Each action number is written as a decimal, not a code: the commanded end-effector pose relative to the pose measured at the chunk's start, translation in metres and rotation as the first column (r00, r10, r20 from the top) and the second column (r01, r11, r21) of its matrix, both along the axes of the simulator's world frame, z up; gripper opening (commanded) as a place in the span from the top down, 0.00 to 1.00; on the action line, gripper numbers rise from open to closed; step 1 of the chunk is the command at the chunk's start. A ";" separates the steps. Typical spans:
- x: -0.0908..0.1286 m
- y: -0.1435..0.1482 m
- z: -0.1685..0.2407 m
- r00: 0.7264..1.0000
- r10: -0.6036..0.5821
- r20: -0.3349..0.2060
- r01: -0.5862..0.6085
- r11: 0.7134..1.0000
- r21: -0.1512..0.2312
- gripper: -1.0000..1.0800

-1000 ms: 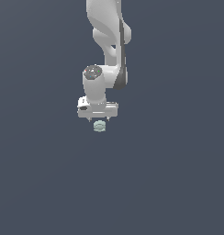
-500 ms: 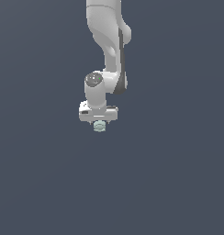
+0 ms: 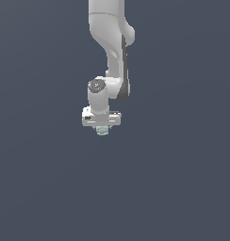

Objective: Pick up the object and move it to a goal position.

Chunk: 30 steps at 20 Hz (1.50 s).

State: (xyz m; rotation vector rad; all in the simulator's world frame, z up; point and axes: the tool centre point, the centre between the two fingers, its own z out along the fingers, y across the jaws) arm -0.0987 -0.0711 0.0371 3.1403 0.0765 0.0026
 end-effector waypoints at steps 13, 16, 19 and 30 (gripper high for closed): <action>0.003 0.005 0.006 1.000 0.000 0.001 0.000 1.000 0.000 1.00; 0.007 0.013 0.016 1.000 0.000 0.001 0.000 1.000 0.000 1.00; 0.014 0.025 0.029 1.000 0.000 0.001 0.000 1.000 0.000 1.00; 0.051 0.092 0.109 1.000 0.000 0.000 0.000 1.000 -0.002 1.00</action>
